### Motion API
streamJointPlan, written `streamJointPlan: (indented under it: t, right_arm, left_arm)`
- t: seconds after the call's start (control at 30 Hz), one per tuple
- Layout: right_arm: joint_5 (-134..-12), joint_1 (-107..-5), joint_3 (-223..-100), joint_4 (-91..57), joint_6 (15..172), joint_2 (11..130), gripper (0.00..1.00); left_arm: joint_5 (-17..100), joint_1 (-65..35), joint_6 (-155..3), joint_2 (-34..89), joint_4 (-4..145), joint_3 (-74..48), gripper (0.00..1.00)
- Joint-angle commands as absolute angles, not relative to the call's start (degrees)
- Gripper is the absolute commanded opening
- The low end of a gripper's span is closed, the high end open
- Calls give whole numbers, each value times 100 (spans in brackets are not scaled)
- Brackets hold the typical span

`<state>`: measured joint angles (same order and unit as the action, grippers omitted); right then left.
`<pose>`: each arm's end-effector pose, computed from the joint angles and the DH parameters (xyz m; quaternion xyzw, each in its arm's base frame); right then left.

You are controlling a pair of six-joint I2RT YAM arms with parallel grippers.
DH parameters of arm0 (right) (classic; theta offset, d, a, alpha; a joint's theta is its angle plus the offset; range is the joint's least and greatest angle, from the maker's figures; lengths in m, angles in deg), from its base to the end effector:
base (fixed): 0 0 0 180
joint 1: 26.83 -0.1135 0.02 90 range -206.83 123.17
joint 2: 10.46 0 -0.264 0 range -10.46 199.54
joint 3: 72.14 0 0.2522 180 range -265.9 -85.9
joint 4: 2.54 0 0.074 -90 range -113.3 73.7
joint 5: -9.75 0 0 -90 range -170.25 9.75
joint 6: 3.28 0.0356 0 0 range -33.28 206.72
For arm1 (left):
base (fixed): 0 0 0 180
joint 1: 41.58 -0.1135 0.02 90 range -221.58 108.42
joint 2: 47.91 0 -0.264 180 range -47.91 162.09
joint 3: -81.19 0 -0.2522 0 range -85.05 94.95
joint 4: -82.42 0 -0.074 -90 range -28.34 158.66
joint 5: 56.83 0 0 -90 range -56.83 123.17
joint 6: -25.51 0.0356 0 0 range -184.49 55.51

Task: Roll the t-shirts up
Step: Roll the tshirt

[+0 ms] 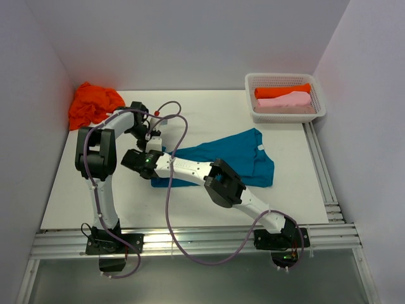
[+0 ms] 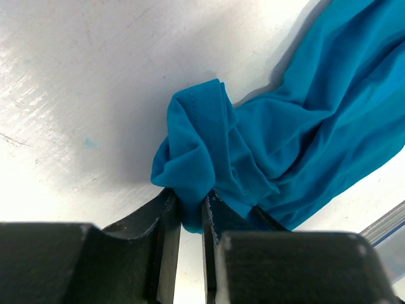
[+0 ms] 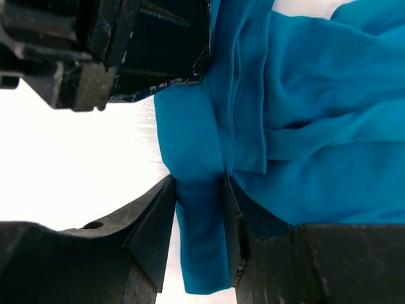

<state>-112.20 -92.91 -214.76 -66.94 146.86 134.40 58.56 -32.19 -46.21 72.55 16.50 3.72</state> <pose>0.2318 0.4761 0.1599 0.0069 0.9431 0.0517 0.3284 0.3972 -0.0812 0.1579 0.2444 0.9431 -0.2147 0.0692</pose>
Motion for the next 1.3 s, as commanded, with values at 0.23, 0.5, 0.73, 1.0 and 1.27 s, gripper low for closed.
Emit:
streamJointPlan:
  t: [0.23, 0.5, 0.73, 1.0, 1.27]
  right_arm:
    - [-10338, -9372, -21116, -6343, 14473, 13624, 27]
    - [-9117, -9082, -18699, -3525, 14788, 12525, 11]
    - [-8194, -8731, -16643, -413, 15815, 11726, 10]
    - [-8052, -8580, -15139, 2110, 16897, 11602, 9]
    - [-8052, -8537, -14699, 2754, 17443, 11689, 9]
  left_arm:
    - [5769, -3173, -4454, 7153, 1672, 767, 43]
    - [6402, -3551, -4437, 7434, 961, 2049, 54]
    - [7043, -4236, -4156, 7487, 380, 2702, 54]
    - [7605, -4632, -3699, 7118, 590, 1184, 54]
    - [8353, -4632, -3646, 7004, 1178, 4, 55]
